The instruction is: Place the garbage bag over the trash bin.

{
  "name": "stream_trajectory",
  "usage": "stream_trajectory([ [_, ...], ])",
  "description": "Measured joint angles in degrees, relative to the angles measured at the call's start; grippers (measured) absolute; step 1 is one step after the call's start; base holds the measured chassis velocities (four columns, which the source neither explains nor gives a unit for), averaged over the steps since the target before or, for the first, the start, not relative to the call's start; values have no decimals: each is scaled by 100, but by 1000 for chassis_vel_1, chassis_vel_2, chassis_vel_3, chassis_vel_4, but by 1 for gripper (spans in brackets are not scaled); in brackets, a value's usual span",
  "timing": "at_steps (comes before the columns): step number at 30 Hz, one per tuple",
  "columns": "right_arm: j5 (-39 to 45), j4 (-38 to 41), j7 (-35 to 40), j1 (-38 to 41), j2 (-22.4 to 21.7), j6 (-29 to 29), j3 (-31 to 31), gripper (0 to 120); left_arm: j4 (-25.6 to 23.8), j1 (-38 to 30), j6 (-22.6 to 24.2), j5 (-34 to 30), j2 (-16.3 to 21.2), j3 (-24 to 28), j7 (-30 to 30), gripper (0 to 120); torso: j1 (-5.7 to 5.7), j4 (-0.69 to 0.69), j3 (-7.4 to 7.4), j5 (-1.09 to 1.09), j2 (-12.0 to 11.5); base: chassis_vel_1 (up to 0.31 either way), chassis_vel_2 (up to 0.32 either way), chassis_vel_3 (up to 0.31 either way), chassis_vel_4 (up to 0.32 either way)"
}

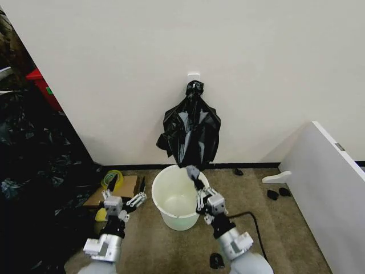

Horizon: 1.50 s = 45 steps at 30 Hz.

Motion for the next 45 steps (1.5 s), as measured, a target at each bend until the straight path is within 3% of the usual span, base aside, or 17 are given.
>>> stream_trajectory([
  [2,-39,-28,10,36,4,1,-7,0,-46,-141,87,-147,151,55,2,98,0,0,0,-1,0,0,0,0,0],
  [5,-163,-191,36,252,-2,25,-144,0,-290,-591,482,-707,819,225,-3,98,0,1,0,2,0,0,0,0,0],
  [6,-163,-191,36,252,-2,25,-144,0,-290,-591,482,-707,819,225,-3,98,0,1,0,2,0,0,0,0,0],
  [9,-303,-289,36,369,53,52,-266,0,-376,-1103,809,-1028,1391,500,-44,98,0,1,0,1,0,0,0,0,0],
  [11,-336,-297,35,369,79,57,-278,0,-366,-1259,882,-1099,1491,610,-72,98,0,2,0,1,0,0,0,0,0],
  [14,-492,-314,30,324,199,102,-278,0,-252,-2038,1218,-1546,1774,1229,-239,98,0,1,0,0,0,0,0,0,0],
  [15,-492,-314,30,324,199,102,-278,0,-252,-2038,1218,-1546,1774,1229,-239,98,0,1,0,0,0,0,0,0,0],
  [20,-601,-288,15,193,291,165,-206,0,93,-3299,1707,-2022,1711,2174,-635,96,0,0,0,0,0,0,0,0,0],
  [29,-534,-186,14,127,196,206,-76,0,604,-4209,2014,-2344,1598,2784,-800,94,0,1,-1,1,0,0,0,0,0],
  [34,-456,-114,14,99,174,186,-53,0,871,-4498,2039,-2432,1419,3032,-811,78,0,1,-1,1,0,0,0,0,0],
  [36,-455,-111,14,93,174,185,-51,0,885,-4510,2046,-2448,1403,3041,-820,77,0,1,-1,2,0,0,0,0,0],
  [40,-466,-100,14,1,170,191,-22,0,1035,-4596,2078,-2611,1210,3126,-980,55,0,1,-1,1,0,0,0,0,0],
  [45,-469,-101,13,-13,178,195,5,0,1044,-4530,2048,-2620,1199,3118,-1027,39,-1,1,-1,1,0,0,0,0,0],
])
